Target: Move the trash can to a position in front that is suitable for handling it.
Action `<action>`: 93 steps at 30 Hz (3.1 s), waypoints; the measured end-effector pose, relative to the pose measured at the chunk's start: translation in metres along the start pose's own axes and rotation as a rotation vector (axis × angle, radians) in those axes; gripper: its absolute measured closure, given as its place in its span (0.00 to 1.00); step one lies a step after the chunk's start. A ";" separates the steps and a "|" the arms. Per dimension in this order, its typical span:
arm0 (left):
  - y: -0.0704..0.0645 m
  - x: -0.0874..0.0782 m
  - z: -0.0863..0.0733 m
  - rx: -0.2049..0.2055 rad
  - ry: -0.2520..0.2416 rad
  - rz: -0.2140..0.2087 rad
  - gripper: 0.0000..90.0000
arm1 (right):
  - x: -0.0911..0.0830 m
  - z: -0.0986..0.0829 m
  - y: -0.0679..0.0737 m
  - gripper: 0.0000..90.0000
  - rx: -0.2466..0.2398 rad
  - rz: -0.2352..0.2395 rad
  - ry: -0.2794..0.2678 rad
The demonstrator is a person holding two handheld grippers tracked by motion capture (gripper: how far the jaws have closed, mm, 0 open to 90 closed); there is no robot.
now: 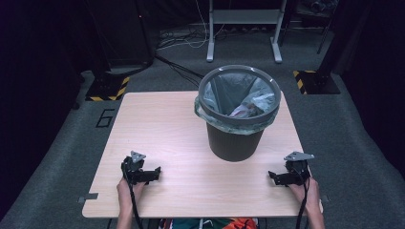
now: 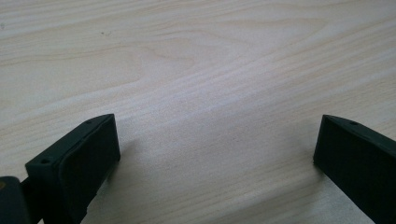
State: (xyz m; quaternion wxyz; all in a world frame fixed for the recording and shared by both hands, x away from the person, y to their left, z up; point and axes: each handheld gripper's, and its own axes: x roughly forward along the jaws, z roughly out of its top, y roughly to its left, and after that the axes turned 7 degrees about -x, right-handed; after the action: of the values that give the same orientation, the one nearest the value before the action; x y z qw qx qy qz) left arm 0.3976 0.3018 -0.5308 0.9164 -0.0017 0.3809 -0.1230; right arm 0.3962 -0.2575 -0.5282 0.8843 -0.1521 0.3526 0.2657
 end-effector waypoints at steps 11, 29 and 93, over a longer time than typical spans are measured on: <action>-0.001 0.000 0.000 -0.002 0.000 0.003 0.00 | 0.000 0.000 0.000 0.00 -0.002 0.002 0.001; -0.001 0.000 0.000 -0.006 0.000 0.006 0.00 | 0.000 0.002 0.001 0.00 -0.016 0.032 0.005; -0.001 0.001 0.001 -0.002 0.000 0.005 0.00 | 0.033 0.098 0.028 0.00 -0.150 0.113 -0.213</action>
State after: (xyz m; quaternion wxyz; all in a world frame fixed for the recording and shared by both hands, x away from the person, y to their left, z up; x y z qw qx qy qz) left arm 0.3983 0.3009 -0.5307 0.9167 -0.0017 0.3810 -0.1203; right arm 0.4534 -0.1776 -0.4847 0.8865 -0.1685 0.2440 0.3552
